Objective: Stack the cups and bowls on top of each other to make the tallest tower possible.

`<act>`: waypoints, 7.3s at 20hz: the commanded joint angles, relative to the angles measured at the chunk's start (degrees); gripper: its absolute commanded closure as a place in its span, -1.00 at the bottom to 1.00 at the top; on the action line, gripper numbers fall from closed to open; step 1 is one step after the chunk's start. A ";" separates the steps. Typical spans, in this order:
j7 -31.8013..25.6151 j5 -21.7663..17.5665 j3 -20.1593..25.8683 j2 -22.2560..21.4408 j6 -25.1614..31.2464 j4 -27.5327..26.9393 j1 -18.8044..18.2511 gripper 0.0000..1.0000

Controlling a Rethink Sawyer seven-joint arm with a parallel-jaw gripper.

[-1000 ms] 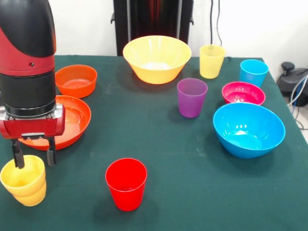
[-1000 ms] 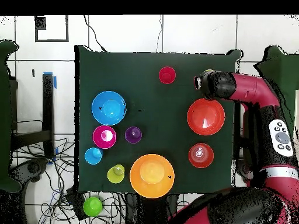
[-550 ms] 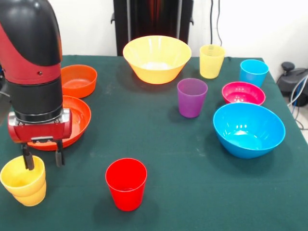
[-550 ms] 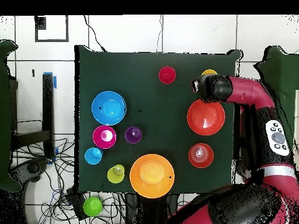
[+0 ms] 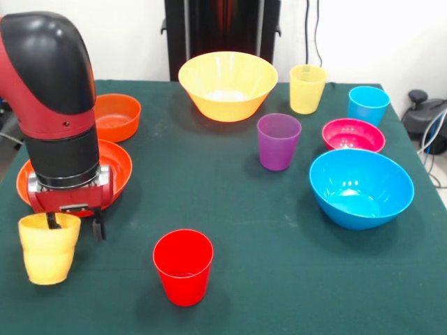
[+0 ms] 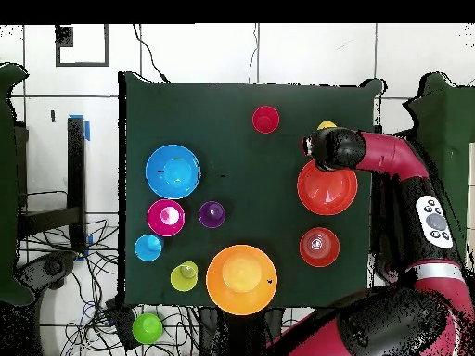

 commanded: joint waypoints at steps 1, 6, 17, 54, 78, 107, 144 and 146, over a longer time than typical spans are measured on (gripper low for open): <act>-18.99 -6.47 2.08 1.53 -1.67 3.33 0.22 -1.00; -18.73 -7.31 2.19 1.67 -3.16 2.75 0.48 -1.00; -20.14 -7.33 2.03 1.78 -0.88 1.01 1.91 1.00; -7.71 1.25 -1.09 -9.07 19.69 -1.58 14.32 1.00; -9.52 0.09 -1.46 -9.44 21.86 -1.77 14.80 1.00; 2.18 2.73 -4.76 -11.35 24.86 -2.37 21.46 1.00; 0.02 -1.80 -12.17 -4.48 31.41 -15.00 31.68 1.00; -1.09 -1.96 -12.50 -4.43 31.51 -15.68 31.49 1.00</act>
